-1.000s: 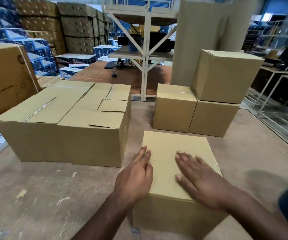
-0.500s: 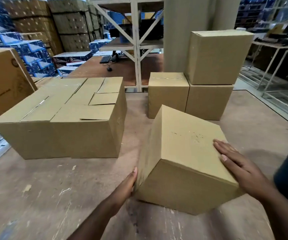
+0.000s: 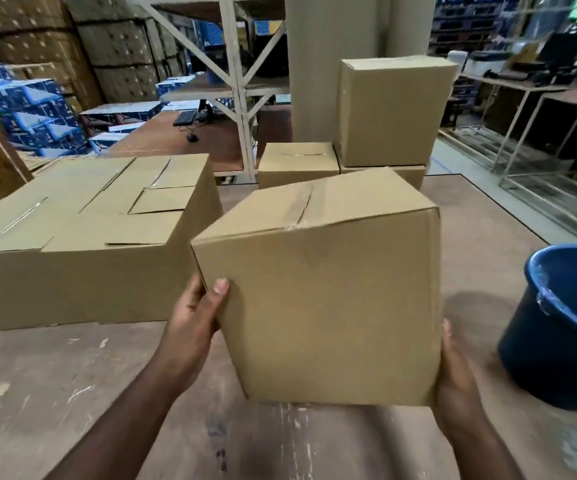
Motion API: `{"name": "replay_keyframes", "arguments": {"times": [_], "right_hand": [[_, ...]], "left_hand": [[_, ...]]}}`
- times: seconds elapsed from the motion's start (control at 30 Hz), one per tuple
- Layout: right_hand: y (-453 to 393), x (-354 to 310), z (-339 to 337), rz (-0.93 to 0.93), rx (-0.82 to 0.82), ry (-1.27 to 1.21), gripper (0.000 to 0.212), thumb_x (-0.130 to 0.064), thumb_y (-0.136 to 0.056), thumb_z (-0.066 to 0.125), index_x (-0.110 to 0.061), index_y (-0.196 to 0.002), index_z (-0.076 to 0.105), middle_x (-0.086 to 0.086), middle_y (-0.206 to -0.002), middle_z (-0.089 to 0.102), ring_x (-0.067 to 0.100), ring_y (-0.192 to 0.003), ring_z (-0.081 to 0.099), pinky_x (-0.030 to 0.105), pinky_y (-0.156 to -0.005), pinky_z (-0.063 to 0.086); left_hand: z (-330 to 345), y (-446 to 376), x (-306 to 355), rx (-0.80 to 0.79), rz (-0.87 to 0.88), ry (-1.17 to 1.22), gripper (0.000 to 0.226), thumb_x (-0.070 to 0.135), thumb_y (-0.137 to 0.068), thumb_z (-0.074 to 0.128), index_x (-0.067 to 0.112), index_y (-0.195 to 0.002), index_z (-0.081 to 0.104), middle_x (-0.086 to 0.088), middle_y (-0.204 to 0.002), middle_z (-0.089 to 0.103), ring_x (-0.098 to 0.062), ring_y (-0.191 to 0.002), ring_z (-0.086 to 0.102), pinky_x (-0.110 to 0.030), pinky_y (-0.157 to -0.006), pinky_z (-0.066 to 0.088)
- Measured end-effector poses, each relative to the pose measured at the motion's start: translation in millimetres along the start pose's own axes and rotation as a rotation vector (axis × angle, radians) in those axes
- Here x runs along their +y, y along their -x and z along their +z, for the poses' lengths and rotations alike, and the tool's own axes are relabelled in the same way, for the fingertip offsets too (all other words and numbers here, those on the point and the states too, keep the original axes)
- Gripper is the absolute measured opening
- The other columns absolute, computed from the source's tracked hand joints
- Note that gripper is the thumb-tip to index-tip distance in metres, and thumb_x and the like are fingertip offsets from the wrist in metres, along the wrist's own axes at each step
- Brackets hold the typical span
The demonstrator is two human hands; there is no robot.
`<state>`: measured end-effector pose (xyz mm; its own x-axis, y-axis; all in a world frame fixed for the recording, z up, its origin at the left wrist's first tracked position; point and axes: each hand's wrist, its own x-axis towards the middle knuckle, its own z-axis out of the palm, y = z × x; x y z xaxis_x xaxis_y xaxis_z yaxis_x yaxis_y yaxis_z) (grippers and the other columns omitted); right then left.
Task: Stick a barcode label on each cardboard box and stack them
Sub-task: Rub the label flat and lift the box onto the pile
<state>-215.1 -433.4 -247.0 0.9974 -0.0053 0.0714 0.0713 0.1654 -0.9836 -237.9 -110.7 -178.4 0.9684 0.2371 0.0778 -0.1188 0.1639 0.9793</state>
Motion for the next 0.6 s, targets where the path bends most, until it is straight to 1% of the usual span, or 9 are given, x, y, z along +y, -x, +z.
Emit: {"name": "replay_keyframes", "arguments": {"times": [0.1, 0.17, 0.23, 0.3, 0.37, 0.4, 0.5, 0.53, 0.6], "right_hand": [[-1, -3, 27, -0.049, -0.076, -0.041, 0.1, -0.097, -0.053, 0.068, -0.032, -0.13, 0.071, -0.013, -0.126, 0.073, 0.007, -0.118, 0.067, 0.026, -0.091, 0.058], [-1, -13, 49, -0.139, -0.108, 0.055, 0.121, -0.096, -0.052, 0.069, -0.019, -0.145, 0.055, -0.011, -0.132, 0.069, 0.007, -0.12, 0.065, 0.018, -0.088, 0.055], [-2, -22, 69, -0.22, -0.131, 0.152, 0.131, -0.091, -0.057, 0.072, -0.014, -0.157, 0.039, -0.003, -0.15, 0.057, 0.011, -0.132, 0.059, 0.021, -0.095, 0.054], [-3, -27, 94, -0.32, -0.125, 0.232, 0.123, -0.087, -0.064, 0.072, -0.019, -0.16, 0.035, -0.002, -0.159, 0.048, 0.016, -0.143, 0.05, 0.033, -0.107, 0.051], [-3, -33, 127, -0.348, -0.087, 0.263, 0.118, -0.088, -0.066, 0.07, -0.024, -0.16, 0.037, 0.0, -0.158, 0.049, 0.02, -0.142, 0.051, 0.039, -0.109, 0.048], [-2, -35, 140, -0.356, -0.081, 0.279, 0.118, -0.089, -0.065, 0.068, -0.024, -0.159, 0.039, 0.002, -0.156, 0.051, 0.02, -0.14, 0.053, 0.039, -0.107, 0.05], [-2, -43, 199, -0.39, -0.117, 0.386, 0.105, -0.088, -0.073, 0.062, -0.027, -0.156, 0.044, -0.004, -0.151, 0.057, 0.016, -0.137, 0.056, 0.043, -0.107, 0.052], [-2, -46, 221, -0.408, -0.149, 0.407, 0.093, -0.082, -0.08, 0.061, -0.028, -0.154, 0.047, -0.011, -0.148, 0.059, 0.012, -0.136, 0.055, 0.04, -0.108, 0.051], [-3, -53, 264, -0.425, -0.206, 0.405, 0.069, -0.063, -0.091, 0.062, -0.027, -0.149, 0.053, -0.021, -0.139, 0.063, 0.004, -0.132, 0.058, 0.025, -0.104, 0.051]], "left_hand": [[-10, 0, 8, 0.076, -0.028, -0.041, 0.102, 0.089, -0.036, 0.078, 0.036, -0.121, 0.058, 0.015, -0.115, 0.074, -0.007, -0.108, 0.07, -0.035, -0.096, 0.056], [-28, -1, 13, 0.12, -0.034, -0.069, 0.107, 0.097, -0.036, 0.069, 0.037, -0.123, 0.057, 0.014, -0.117, 0.073, -0.003, -0.109, 0.068, -0.036, -0.101, 0.051], [-42, -5, 24, 0.136, 0.008, -0.101, 0.105, 0.096, -0.049, 0.065, 0.031, -0.131, 0.054, 0.015, -0.119, 0.069, 0.007, -0.103, 0.067, -0.026, -0.094, 0.053], [-61, -9, 38, 0.162, 0.05, -0.101, 0.094, 0.089, -0.057, 0.07, 0.026, -0.125, 0.055, 0.015, -0.109, 0.071, 0.01, -0.089, 0.069, -0.026, -0.081, 0.058], [-88, -13, 52, 0.166, 0.081, -0.073, 0.109, 0.086, -0.034, 0.082, 0.023, -0.119, 0.057, 0.009, -0.102, 0.076, 0.0, -0.085, 0.073, -0.028, -0.063, 0.059], [-103, -15, 58, 0.167, 0.108, -0.06, 0.116, 0.081, -0.026, 0.087, 0.021, -0.121, 0.057, 0.006, -0.104, 0.076, -0.005, -0.087, 0.074, -0.027, -0.06, 0.059], [-165, -22, 85, 0.136, 0.196, -0.087, 0.112, 0.063, -0.026, 0.098, 0.026, -0.122, 0.055, 0.003, -0.111, 0.076, -0.01, -0.098, 0.074, -0.025, -0.071, 0.059], [-186, -25, 96, 0.123, 0.214, -0.119, 0.108, 0.056, -0.03, 0.1, 0.028, -0.123, 0.054, 0.005, -0.114, 0.076, -0.011, -0.102, 0.073, -0.026, -0.074, 0.06], [-225, -34, 116, 0.096, 0.244, -0.166, 0.1, 0.035, -0.04, 0.099, 0.024, -0.128, 0.052, 0.005, -0.118, 0.075, -0.014, -0.107, 0.072, -0.026, -0.078, 0.06]]}}
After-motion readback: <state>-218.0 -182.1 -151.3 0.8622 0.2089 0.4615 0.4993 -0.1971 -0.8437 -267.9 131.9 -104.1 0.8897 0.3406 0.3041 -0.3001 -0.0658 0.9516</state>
